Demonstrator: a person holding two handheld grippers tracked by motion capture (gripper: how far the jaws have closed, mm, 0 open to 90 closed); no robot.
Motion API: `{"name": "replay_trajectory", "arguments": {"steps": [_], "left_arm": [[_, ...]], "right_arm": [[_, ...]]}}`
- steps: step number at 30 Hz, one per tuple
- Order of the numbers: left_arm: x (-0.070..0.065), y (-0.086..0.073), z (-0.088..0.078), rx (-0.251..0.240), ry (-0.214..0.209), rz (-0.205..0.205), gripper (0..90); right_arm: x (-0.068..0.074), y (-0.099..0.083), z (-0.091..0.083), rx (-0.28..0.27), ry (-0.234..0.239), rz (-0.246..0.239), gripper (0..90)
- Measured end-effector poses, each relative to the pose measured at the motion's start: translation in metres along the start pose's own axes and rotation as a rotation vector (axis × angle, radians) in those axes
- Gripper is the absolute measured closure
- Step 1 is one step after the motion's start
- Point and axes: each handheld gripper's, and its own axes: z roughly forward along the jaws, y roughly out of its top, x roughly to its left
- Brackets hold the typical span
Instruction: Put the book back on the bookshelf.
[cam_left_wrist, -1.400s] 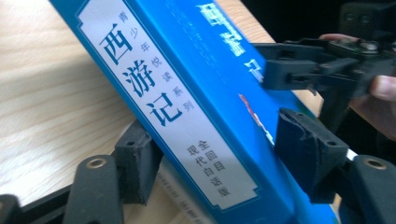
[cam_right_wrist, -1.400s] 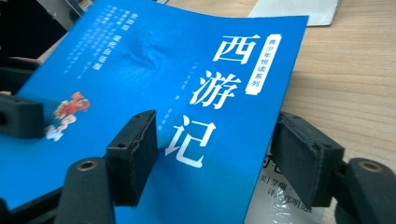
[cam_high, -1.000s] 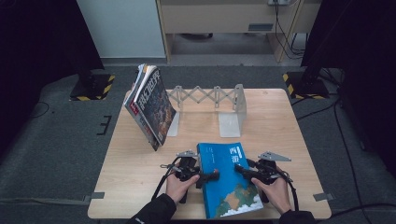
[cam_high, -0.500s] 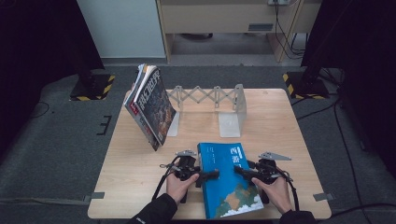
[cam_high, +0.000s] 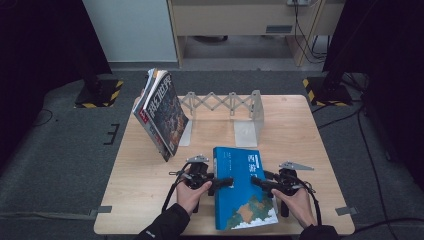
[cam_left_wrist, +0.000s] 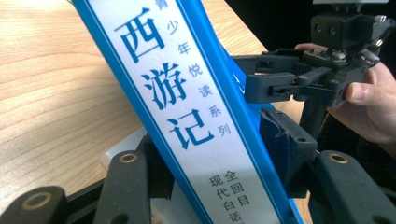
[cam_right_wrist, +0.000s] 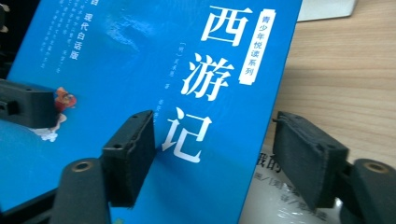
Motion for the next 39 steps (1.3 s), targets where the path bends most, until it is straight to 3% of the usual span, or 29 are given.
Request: {"name": "replay_trajectory", "arguments": {"steps": [6,14,18,20,22,25,27,30,34,39], "left_arm": [[-0.007,0.007,-0.003,-0.024,0.013,0.039,50.0],[-0.018,0.018,-0.014,-0.107,0.008,0.091,54.5],[-0.022,0.02,-0.012,-0.122,0.007,0.086,55.0],[-0.027,0.023,-0.008,-0.123,0.02,0.093,54.3],[-0.03,0.024,-0.006,-0.134,0.003,0.082,55.7],[-0.033,0.023,-0.006,-0.147,0.002,0.098,57.8],[-0.034,0.024,-0.007,-0.144,0.004,0.108,58.1],[-0.034,0.024,-0.007,-0.138,-0.001,0.114,58.5],[-0.031,0.025,-0.009,-0.142,-0.002,0.089,58.7],[-0.035,0.034,-0.017,-0.17,-0.005,0.116,59.6]], "right_arm": [[0.004,0.006,-0.005,0.0,-0.009,-0.019,38.8],[0.009,0.016,-0.015,-0.121,-0.003,-0.083,47.8],[0.011,0.018,-0.021,-0.158,0.016,-0.083,53.0],[0.012,0.019,-0.02,-0.165,0.038,-0.107,53.4],[0.015,0.019,-0.019,-0.167,0.056,-0.108,53.5],[0.016,0.02,-0.022,-0.191,0.074,-0.101,55.0],[0.015,0.021,-0.022,-0.203,0.077,-0.102,52.7],[0.016,0.018,-0.02,-0.201,0.102,-0.081,42.2],[0.015,0.017,-0.016,-0.178,0.12,-0.08,41.3],[0.016,0.018,-0.016,-0.182,0.146,-0.081,39.3]]}}
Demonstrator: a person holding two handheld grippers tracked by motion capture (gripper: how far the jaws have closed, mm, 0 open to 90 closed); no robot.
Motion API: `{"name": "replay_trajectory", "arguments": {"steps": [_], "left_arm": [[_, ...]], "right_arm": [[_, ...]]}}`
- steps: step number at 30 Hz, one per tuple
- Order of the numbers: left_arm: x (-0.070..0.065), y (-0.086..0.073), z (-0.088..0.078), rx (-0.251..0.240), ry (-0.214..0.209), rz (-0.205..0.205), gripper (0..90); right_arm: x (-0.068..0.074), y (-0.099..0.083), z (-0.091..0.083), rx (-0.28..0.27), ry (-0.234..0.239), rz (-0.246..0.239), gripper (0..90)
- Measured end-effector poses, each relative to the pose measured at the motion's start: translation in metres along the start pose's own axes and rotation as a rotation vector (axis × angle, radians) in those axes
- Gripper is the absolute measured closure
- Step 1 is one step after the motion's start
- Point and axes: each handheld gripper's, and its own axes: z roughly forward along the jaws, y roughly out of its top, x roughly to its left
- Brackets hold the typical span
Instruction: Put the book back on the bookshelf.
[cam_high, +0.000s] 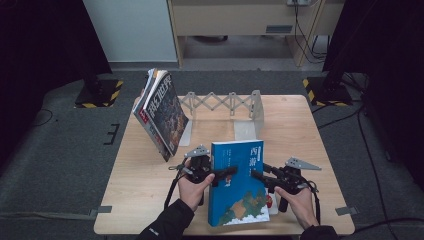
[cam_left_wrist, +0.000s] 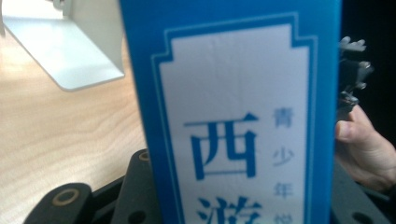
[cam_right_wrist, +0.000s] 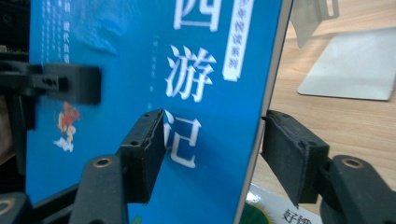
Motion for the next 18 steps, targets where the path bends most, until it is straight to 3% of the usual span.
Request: {"name": "replay_trajectory", "arguments": {"steps": [2,7,13,18], "left_arm": [[-0.0024,0.0042,-0.0021,-0.021,0.007,0.023,60.0],[-0.0022,0.0041,-0.0028,-0.012,0.002,0.054,59.7],[-0.0056,0.0028,0.0019,-0.014,0.032,0.068,59.1],[-0.0087,0.0032,0.0062,0.001,0.055,0.104,58.1]], "right_arm": [[0.0004,0.0002,0.0,-0.005,0.011,0.003,42.8],[0.0015,0.0024,-0.0026,0.001,0.019,-0.018,51.4],[0.0003,0.0014,-0.0018,0.018,0.004,-0.03,51.7],[-0.0001,0.001,-0.0013,0.03,-0.006,-0.043,50.9]]}}
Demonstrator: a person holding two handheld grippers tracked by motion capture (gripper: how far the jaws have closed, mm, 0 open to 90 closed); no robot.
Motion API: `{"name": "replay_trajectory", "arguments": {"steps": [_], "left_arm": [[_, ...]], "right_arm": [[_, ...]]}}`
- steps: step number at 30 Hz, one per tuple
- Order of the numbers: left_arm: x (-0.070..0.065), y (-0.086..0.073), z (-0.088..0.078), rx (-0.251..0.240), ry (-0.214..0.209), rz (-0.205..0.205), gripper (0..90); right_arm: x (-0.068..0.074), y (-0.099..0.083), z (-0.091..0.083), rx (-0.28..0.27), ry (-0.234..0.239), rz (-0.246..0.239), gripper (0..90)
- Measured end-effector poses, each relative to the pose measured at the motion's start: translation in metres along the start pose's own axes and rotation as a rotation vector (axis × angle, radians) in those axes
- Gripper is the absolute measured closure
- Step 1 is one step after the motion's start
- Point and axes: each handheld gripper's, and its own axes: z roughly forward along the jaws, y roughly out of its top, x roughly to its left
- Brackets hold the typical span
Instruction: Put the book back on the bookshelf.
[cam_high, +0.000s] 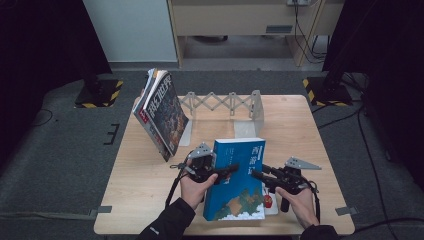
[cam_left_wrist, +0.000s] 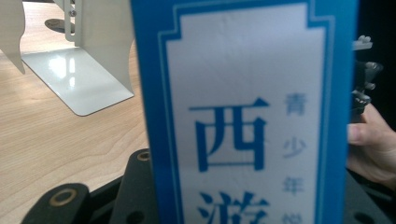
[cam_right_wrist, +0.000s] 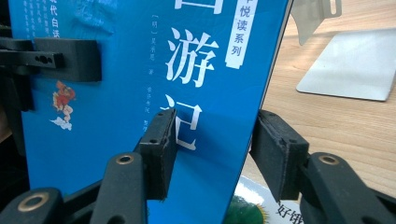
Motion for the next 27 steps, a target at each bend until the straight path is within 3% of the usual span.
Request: {"name": "replay_trajectory", "arguments": {"steps": [7,12,15,17,21,27], "left_arm": [[0.001,0.0,0.004,0.012,-0.001,0.0,56.0],[0.002,0.001,0.001,0.007,-0.001,-0.048,59.2],[0.001,0.003,-0.002,0.009,-0.003,-0.068,59.7],[0.001,0.005,-0.005,0.009,-0.009,-0.068,59.8],[-0.003,0.013,-0.014,-0.001,-0.008,-0.042,60.1],[-0.007,0.027,-0.035,-0.059,-0.001,-0.014,60.1]], "right_arm": [[0.0,0.0,0.0,0.01,0.001,-0.007,51.1],[0.0,0.001,0.0,0.009,0.009,-0.017,51.1],[-0.001,0.001,-0.002,-0.025,0.019,-0.018,51.9],[-0.002,0.002,-0.004,-0.037,0.015,-0.016,47.1],[-0.009,0.004,-0.013,-0.068,-0.021,-0.008,43.7],[-0.02,0.004,-0.024,-0.081,-0.106,-0.004,40.8]]}}
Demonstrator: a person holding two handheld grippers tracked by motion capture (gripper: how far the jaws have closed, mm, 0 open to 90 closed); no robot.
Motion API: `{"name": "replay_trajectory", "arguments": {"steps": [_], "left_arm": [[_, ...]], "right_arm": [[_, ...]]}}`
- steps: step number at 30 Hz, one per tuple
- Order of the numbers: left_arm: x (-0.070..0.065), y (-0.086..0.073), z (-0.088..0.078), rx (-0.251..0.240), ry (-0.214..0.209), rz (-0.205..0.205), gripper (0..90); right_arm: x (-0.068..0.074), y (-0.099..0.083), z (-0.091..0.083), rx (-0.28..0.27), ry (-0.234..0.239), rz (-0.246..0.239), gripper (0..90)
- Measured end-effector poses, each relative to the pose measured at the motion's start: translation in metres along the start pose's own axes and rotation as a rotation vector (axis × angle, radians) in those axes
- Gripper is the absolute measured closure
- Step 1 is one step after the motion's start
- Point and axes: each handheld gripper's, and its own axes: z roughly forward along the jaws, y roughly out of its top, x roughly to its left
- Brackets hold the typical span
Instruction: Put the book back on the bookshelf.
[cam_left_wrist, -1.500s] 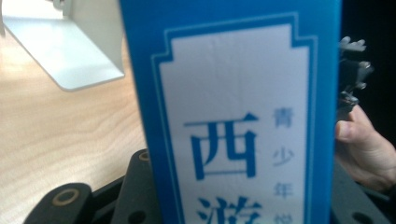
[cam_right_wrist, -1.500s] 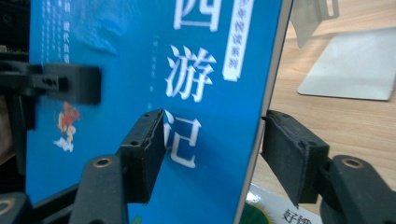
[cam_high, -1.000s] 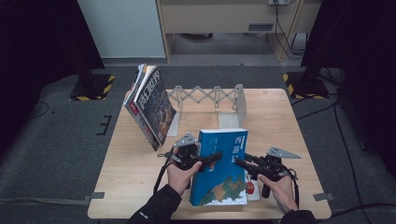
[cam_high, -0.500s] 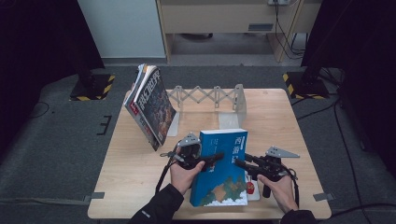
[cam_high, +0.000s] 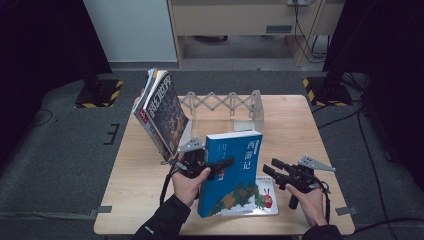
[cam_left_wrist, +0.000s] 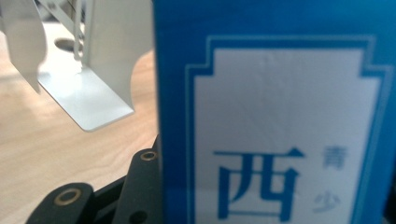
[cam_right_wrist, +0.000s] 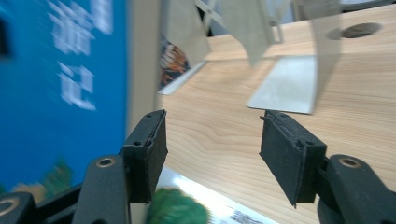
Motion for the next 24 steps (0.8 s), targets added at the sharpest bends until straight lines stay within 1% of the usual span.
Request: {"name": "replay_trajectory", "arguments": {"steps": [3,4,5,6,7,9,10,11,13,14,16,19,21,22,24], "left_arm": [[-0.003,0.007,-0.009,-0.015,0.02,0.032,60.0],[-0.003,0.009,-0.012,-0.015,0.023,0.037,60.0],[-0.003,0.011,-0.014,-0.02,0.031,0.04,60.0],[-0.004,0.012,-0.017,-0.022,0.042,0.048,60.0],[-0.003,0.013,-0.019,-0.024,0.051,0.052,60.0],[-0.003,0.015,-0.023,-0.027,0.066,0.058,60.0],[-0.002,0.017,-0.025,-0.029,0.079,0.062,60.0],[-0.001,0.018,-0.027,-0.03,0.088,0.065,60.0],[0.0,0.02,-0.03,-0.034,0.108,0.071,60.0],[0.001,0.021,-0.032,-0.038,0.116,0.07,60.0],[0.004,0.023,-0.036,-0.047,0.13,0.065,60.0],[0.009,0.026,-0.042,-0.065,0.153,0.041,60.0],[0.012,0.028,-0.046,-0.081,0.171,0.03,60.0],[0.013,0.029,-0.047,-0.083,0.176,0.03,60.0],[0.015,0.032,-0.049,-0.089,0.19,0.032,60.0]], "right_arm": [[-0.005,0.0,-0.003,0.018,-0.068,-0.017,38.7],[-0.007,0.0,-0.004,0.034,-0.093,-0.038,37.3],[-0.009,0.0,-0.005,0.046,-0.111,-0.048,36.5],[-0.01,0.0,-0.006,0.054,-0.126,-0.046,36.0],[-0.011,0.0,-0.008,0.061,-0.145,-0.055,35.3],[-0.015,-0.001,-0.01,0.094,-0.21,-0.087,33.0],[-0.017,-0.002,-0.01,0.125,-0.258,-0.107,31.5],[-0.021,-0.004,-0.011,0.17,-0.318,-0.134,29.6],[-0.029,-0.009,-0.013,0.252,-0.392,-0.16,27.8],[-0.032,-0.01,-0.014,0.265,-0.406,-0.159,25.7],[-0.04,-0.013,-0.017,0.294,-0.429,-0.129,22.7],[-0.05,-0.017,-0.019,0.335,-0.427,-0.138,21.3],[-0.054,-0.019,-0.019,0.36,-0.442,-0.14,20.0],[-0.056,-0.021,-0.019,0.381,-0.455,-0.152,19.5],[-0.058,-0.022,-0.019,0.399,-0.469,-0.166,17.8]]}}
